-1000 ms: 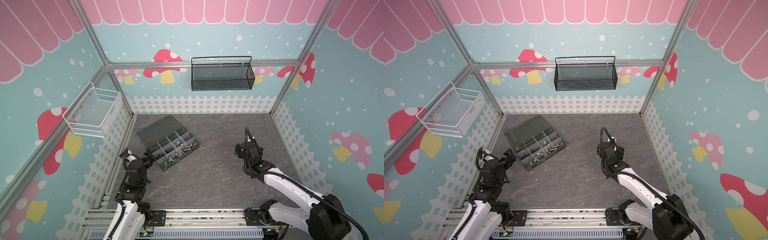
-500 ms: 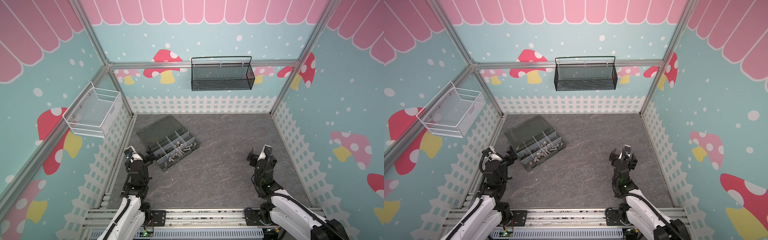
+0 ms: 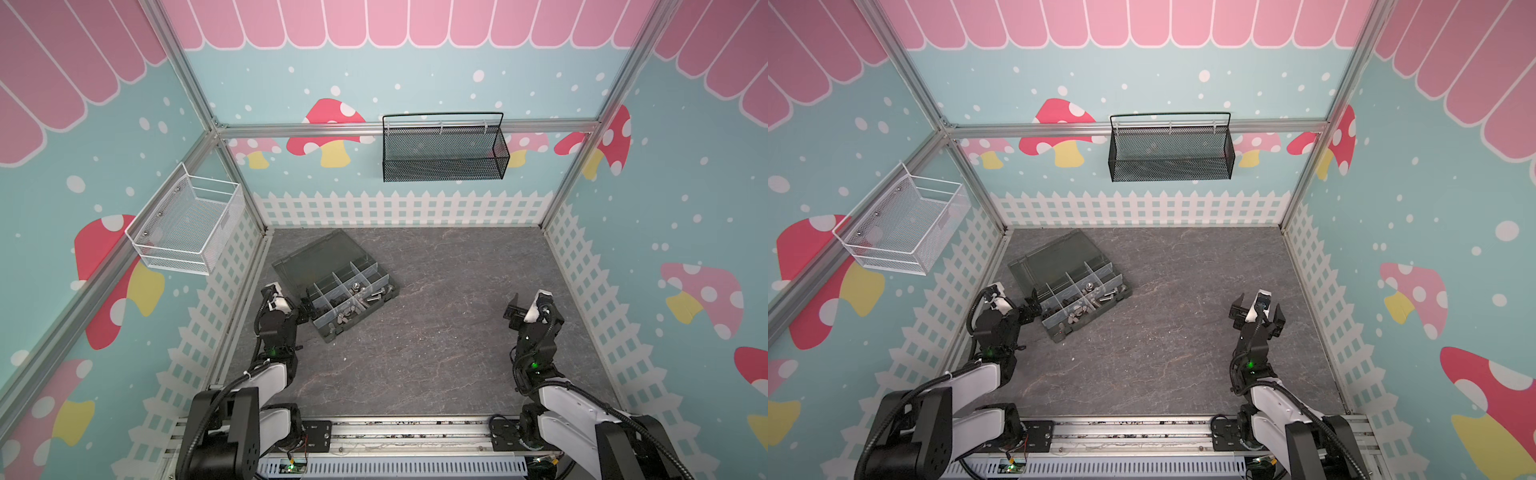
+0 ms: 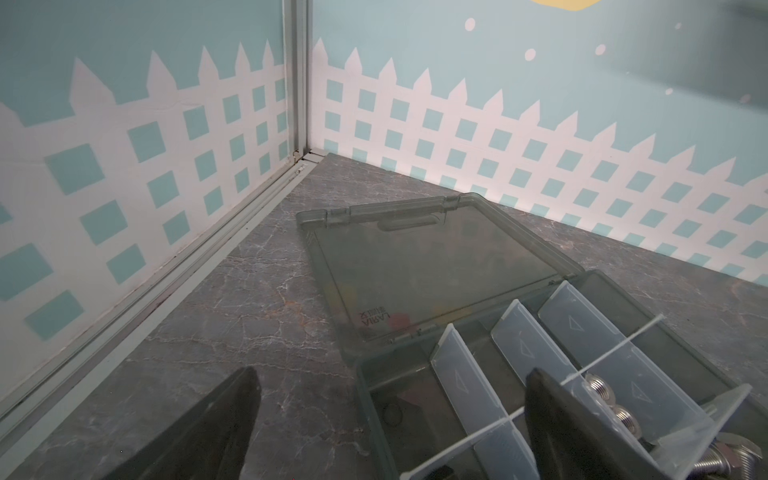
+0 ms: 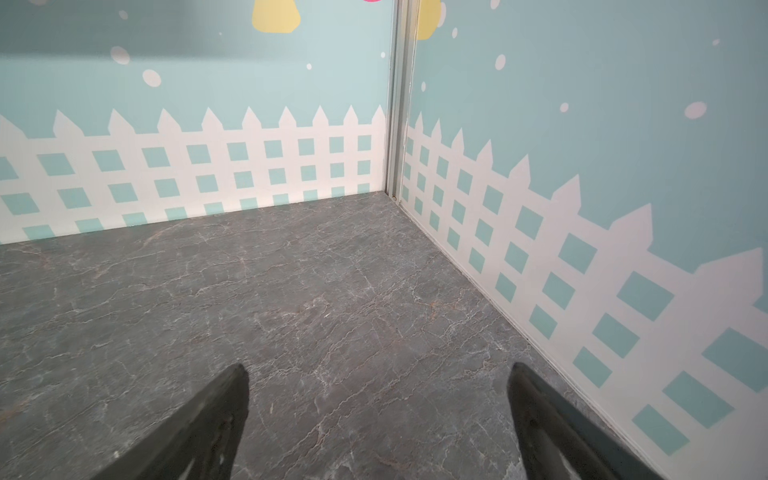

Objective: Sort the screws and nuts into containers

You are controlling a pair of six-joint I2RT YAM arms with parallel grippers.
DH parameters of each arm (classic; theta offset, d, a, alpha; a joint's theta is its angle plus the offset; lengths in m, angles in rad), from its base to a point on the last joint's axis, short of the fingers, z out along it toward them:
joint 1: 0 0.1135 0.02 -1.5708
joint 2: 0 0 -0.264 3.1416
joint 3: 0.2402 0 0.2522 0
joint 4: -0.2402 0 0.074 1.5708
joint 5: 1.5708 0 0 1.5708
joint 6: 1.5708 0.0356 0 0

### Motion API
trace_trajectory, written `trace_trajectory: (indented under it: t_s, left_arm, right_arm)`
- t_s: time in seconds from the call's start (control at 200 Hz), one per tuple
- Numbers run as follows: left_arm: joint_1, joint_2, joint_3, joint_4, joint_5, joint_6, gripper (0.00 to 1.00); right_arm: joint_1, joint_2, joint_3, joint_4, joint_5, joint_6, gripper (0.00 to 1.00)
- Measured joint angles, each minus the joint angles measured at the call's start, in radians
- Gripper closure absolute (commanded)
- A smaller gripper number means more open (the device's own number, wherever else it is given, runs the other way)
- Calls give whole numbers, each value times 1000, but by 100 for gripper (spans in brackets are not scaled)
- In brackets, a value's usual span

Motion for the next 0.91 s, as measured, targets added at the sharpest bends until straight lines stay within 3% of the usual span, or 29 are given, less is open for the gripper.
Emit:
trace_trajectory:
  t_s: [0.325, 0.67, 0.78, 0.905]
  left_arm:
    - [29, 227, 19, 223, 137, -3, 0]
    - [29, 244, 36, 266, 209, 6, 1]
    - [18, 243, 56, 238, 194, 13, 0]
    - [-64, 261, 124, 170, 58, 34, 1]
  right_arm:
    - [-74, 142, 0, 176, -94, -37, 2]
    - [-93, 357, -1, 378, -206, -74, 2]
    - [-93, 402, -2, 426, -241, -88, 2]
    - [-97, 423, -3, 471, -266, -97, 2]
